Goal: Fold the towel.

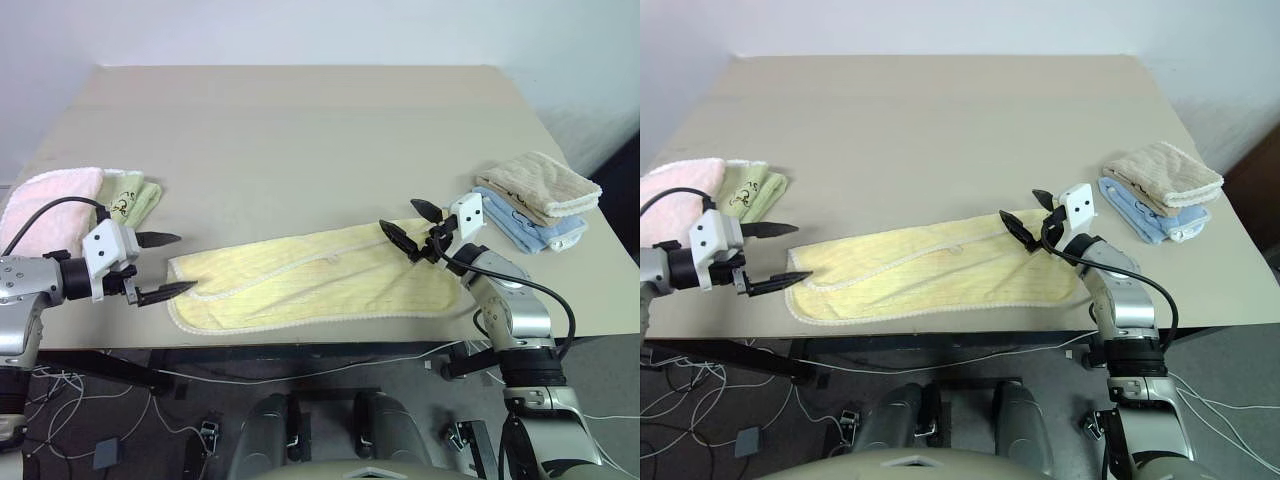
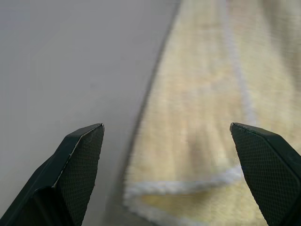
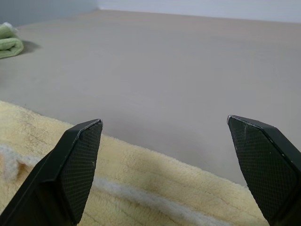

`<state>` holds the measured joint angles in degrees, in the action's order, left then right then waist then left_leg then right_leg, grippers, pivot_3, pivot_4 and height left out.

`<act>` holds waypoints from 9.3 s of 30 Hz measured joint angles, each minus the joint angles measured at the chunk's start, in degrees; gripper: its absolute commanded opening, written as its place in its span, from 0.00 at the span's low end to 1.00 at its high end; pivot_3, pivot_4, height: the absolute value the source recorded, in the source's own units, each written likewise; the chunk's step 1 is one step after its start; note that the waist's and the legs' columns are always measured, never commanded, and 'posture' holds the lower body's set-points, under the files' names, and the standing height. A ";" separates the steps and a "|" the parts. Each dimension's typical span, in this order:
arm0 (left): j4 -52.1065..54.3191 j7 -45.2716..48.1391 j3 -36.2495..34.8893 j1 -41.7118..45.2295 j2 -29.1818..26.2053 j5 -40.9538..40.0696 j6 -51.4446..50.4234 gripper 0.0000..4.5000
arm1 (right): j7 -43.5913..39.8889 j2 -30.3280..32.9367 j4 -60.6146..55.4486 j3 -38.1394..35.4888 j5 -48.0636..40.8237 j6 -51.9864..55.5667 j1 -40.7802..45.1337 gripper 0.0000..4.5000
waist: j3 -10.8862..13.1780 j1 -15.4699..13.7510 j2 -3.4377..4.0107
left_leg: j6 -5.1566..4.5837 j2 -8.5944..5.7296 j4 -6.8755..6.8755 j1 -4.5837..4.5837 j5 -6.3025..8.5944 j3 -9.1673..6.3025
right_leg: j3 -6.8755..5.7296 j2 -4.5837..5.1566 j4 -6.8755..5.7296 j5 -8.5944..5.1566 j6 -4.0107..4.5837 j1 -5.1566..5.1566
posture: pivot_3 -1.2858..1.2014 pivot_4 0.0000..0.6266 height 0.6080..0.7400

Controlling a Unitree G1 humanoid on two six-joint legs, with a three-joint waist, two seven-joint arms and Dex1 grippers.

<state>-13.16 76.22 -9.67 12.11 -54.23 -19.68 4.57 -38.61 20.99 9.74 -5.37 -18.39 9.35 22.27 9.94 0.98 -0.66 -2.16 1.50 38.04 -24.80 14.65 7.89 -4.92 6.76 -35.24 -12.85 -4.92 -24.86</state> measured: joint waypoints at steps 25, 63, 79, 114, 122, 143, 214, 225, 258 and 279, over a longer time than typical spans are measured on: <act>-11.91 -2.94 10.14 7.99 3.86 12.76 25.16 0.91 | 2.08 0.57 -4.07 -0.70 -0.47 1.15 -3.72 1.00 | -0.02 -0.10 0.07 | -0.22 0.01 0.05 -0.06 -0.11 0.02 | 0.00 -0.08 -0.06 0.09 -0.16 -0.02 | 0.52 0.24 1.00; -5.32 -8.94 4.21 4.59 6.85 2.79 9.38 0.01 | -3.33 21.64 12.73 10.13 24.28 -20.11 5.26 1.00 | 0.00 0.03 0.09 | -0.22 0.04 0.12 -0.05 -0.12 0.06 | 0.01 -0.16 -0.05 0.08 -0.19 0.02 | 0.52 0.24 1.00; -4.63 -10.68 4.18 3.73 7.68 2.88 9.39 0.00 | 3.35 21.67 24.39 15.11 33.73 -33.71 10.31 0.41 | 0.00 0.04 0.09 | -0.20 0.04 0.14 -0.03 -0.13 0.06 | 0.00 -0.17 -0.05 0.08 -0.18 0.07 | 0.52 0.24 1.00; -20.89 -36.96 -4.69 26.68 11.90 2.89 10.31 0.00 | -2.40 23.92 10.62 5.33 13.01 -27.00 17.13 0.01 | 0.01 0.07 0.06 | -0.22 0.05 0.11 0.24 -0.14 0.28 | -0.01 -0.23 0.01 0.03 -0.32 0.47 | 0.52 0.24 1.00; -2.80 -16.11 -7.22 -1.08 5.75 -9.54 -7.44 0.00 | -19.95 33.40 -8.91 4.28 1.03 -7.48 -6.89 0.01 | 0.03 -0.18 0.07 | -0.35 0.06 0.17 0.33 0.17 -0.03 | 0.01 -0.02 -0.06 -0.01 -0.17 0.39 | 0.52 0.24 1.00; -14.68 -23.79 -3.70 10.48 8.25 3.06 -3.76 0.00 | -14.15 24.40 10.14 11.06 15.54 -12.05 12.45 0.01 | 0.00 -0.03 0.12 | -0.23 -0.03 0.09 0.10 -0.09 0.15 | 0.04 -0.04 0.02 0.10 -0.11 0.14 | 0.52 0.24 1.00; 12.18 -25.52 4.37 0.84 26.22 -4.56 -8.84 0.92 | 48.35 -15.69 6.42 -31.56 -43.80 43.32 11.48 0.34 | -0.24 1.46 0.08 | -0.35 0.14 0.08 0.32 -0.02 0.05 | 0.07 -0.27 -0.04 0.09 -0.15 0.37 | 0.52 0.24 1.00; 12.12 -25.45 4.52 1.00 27.23 -4.31 -8.45 0.92 | 48.51 -15.04 5.62 -31.22 -45.63 40.94 11.82 0.00 | -0.34 1.21 0.02 | -0.50 0.12 0.08 0.32 0.07 0.04 | 0.06 -0.23 -0.02 0.09 -0.15 0.39 | 0.52 0.24 1.00; 10.93 -26.13 6.16 0.98 29.11 -2.23 -6.60 0.92 | 14.87 9.08 -10.40 19.73 -1.32 25.64 10.05 0.00 | -0.14 -0.18 0.36 | -0.65 0.00 0.10 0.13 0.15 0.06 | 0.04 -0.03 0.02 0.09 -0.16 0.21 | 0.52 0.24 1.00; 14.89 -28.20 5.93 -2.62 30.14 -4.70 -8.97 0.92 | 5.39 4.40 -13.23 15.34 2.31 22.76 7.48 0.83 | -0.14 -0.20 0.37 | -0.61 0.01 0.09 0.10 0.17 0.03 | 0.03 0.04 0.05 0.08 -0.14 0.17 | 0.52 0.24 1.00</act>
<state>1.72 48.02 -3.74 9.48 -24.08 -24.37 -4.40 -33.23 25.39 -3.49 9.97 -16.08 32.10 29.75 9.80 0.78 -0.29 -2.77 1.51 38.12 -24.71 14.82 7.91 -4.89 6.80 -35.19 -12.77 -5.06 -24.69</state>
